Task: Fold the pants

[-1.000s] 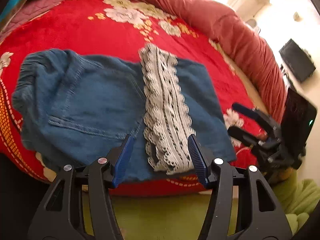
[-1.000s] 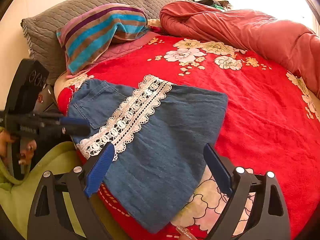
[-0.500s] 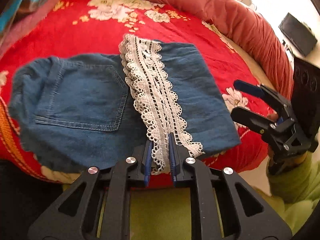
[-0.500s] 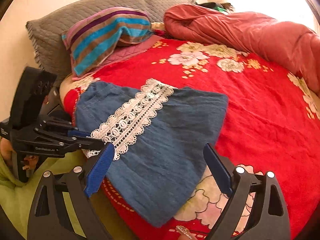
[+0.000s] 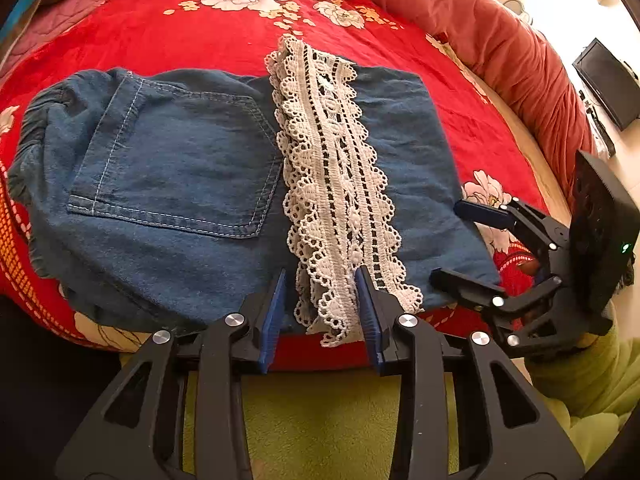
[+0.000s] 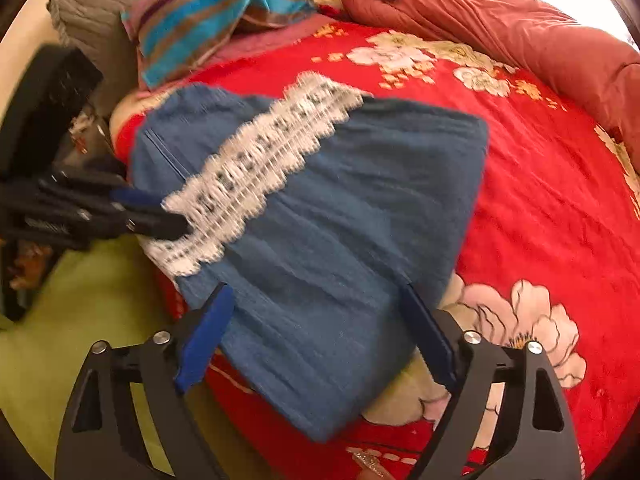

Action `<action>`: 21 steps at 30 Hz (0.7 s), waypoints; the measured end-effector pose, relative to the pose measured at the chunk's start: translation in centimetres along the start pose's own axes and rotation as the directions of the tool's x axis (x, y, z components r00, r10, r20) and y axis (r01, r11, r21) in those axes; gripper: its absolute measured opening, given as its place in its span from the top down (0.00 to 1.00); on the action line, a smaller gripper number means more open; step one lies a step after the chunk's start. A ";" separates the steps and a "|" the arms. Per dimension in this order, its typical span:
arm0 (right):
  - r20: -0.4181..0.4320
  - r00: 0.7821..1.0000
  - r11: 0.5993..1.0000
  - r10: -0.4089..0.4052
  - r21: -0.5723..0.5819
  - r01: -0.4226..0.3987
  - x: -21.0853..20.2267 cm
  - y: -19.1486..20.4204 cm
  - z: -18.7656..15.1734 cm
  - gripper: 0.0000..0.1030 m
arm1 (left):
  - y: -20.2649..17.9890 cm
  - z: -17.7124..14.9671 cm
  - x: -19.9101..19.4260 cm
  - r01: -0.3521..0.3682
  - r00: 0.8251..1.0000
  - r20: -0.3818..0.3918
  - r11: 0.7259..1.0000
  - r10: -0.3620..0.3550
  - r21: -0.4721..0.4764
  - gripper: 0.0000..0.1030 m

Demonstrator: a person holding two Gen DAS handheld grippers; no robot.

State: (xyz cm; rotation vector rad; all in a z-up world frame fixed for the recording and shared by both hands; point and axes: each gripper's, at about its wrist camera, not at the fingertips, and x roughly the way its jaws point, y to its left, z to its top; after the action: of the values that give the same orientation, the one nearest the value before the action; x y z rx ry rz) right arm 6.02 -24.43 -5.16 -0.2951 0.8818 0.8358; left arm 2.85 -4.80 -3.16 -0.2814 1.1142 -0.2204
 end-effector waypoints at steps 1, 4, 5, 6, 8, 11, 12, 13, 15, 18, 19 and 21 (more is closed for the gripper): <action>0.000 1.000 1.000 -0.002 -0.002 0.002 0.0 0.0 -0.1 0.19 | 0.1 0.0 0.0 -0.001 1.000 -0.001 1.000 0.001 0.001 0.73; 0.001 1.000 1.000 0.000 0.004 0.000 0.0 0.0 -0.2 0.18 | 0.0 0.1 0.1 -0.002 1.000 -0.002 1.000 0.002 0.003 0.73; 0.003 1.000 1.000 0.000 0.004 0.000 0.0 0.0 -0.3 0.18 | 0.0 0.1 0.1 -0.003 1.000 0.000 1.000 0.003 0.004 0.72; 0.008 1.000 1.000 0.001 0.008 -0.001 -0.2 0.1 -0.3 0.18 | 0.0 0.1 0.1 -0.006 1.000 0.002 1.000 0.006 0.005 0.71; 0.015 1.000 1.000 0.004 0.018 -0.005 -0.5 -0.1 -0.1 0.18 | 0.0 0.0 0.0 -0.012 1.000 0.006 1.000 0.012 0.009 0.70; 0.032 0.999 0.999 0.007 0.036 -0.008 -1.2 -0.5 0.0 0.17 | -0.1 0.0 -0.3 -0.018 1.000 0.015 1.000 0.018 0.016 0.68; 0.038 0.999 0.999 0.003 0.042 -0.005 -1.4 -0.6 0.0 0.16 | -0.1 -0.1 -0.4 -0.019 1.000 0.019 1.000 0.018 0.019 0.68; 0.042 0.999 0.999 -0.001 0.047 -0.001 -1.6 -0.7 0.1 0.15 | 0.0 -0.1 -0.6 -0.020 1.000 0.024 1.000 0.019 0.020 0.68; 0.054 0.999 0.999 -0.003 0.055 0.000 -2.0 -1.0 0.2 0.14 | 0.0 -0.1 -1.0 -0.025 0.999 0.040 0.999 0.024 0.020 0.68; 0.067 0.998 0.998 -0.003 0.061 -0.001 -2.6 -1.2 0.4 0.11 | 0.0 0.0 -1.6 -0.033 0.998 0.059 0.999 0.032 0.016 0.58; 0.070 0.998 0.998 -0.003 0.059 -0.001 -2.7 -1.2 0.4 0.11 | 0.0 0.0 -1.7 -0.036 0.997 0.064 0.999 0.035 0.016 0.54; 0.077 0.997 0.999 -0.006 0.054 0.001 -3.0 -1.1 0.4 0.10 | 0.0 0.0 -2.0 -0.043 0.996 0.075 0.999 0.042 0.016 0.54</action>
State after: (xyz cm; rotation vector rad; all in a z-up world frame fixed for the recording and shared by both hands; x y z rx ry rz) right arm 6.01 -26.50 -2.72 -0.2157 0.8302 0.8137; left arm 1.97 -4.19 -1.43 -0.2480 1.0433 -0.1810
